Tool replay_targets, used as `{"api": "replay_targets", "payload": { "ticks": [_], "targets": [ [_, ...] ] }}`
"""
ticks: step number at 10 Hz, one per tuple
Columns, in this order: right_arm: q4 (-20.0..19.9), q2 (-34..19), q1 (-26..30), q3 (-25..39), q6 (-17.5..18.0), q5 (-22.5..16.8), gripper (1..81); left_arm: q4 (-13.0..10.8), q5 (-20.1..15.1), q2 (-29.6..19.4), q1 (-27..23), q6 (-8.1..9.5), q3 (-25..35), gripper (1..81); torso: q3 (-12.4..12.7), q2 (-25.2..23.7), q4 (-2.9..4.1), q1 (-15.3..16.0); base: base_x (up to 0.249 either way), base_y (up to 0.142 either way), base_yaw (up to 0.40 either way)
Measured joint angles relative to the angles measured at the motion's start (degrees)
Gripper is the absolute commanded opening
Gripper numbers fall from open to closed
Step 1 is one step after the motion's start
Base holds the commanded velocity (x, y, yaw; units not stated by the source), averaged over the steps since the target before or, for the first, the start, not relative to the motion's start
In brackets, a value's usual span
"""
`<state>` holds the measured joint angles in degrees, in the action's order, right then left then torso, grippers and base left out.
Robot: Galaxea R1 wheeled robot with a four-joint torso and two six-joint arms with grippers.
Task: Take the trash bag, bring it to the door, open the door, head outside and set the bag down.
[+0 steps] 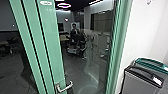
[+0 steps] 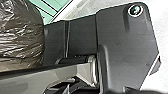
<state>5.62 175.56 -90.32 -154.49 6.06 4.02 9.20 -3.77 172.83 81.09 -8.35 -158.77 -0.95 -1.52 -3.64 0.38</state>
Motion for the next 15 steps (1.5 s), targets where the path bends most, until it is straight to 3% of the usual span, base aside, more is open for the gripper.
{"api": "replay_targets", "payload": {
  "ticks": [11, 15],
  "targets": [
    [-0.11, -0.34, -0.48, 0.20, 0.20, 1.12, 81.1, -0.28, 0.38, -1.30, 0.38, -0.66, 0.12, 1.0, 0.02, 0.00, 0.00, -0.02, 0.000, 0.000, 0.235],
    [-0.04, -3.54, -0.48, 5.88, 0.20, 1.56, 81.1, -0.94, 1.27, -2.68, 1.29, -0.66, 1.96, 1.0, 0.02, 0.00, 0.00, -0.02, 0.000, 0.000, 0.305]
  ]
}}
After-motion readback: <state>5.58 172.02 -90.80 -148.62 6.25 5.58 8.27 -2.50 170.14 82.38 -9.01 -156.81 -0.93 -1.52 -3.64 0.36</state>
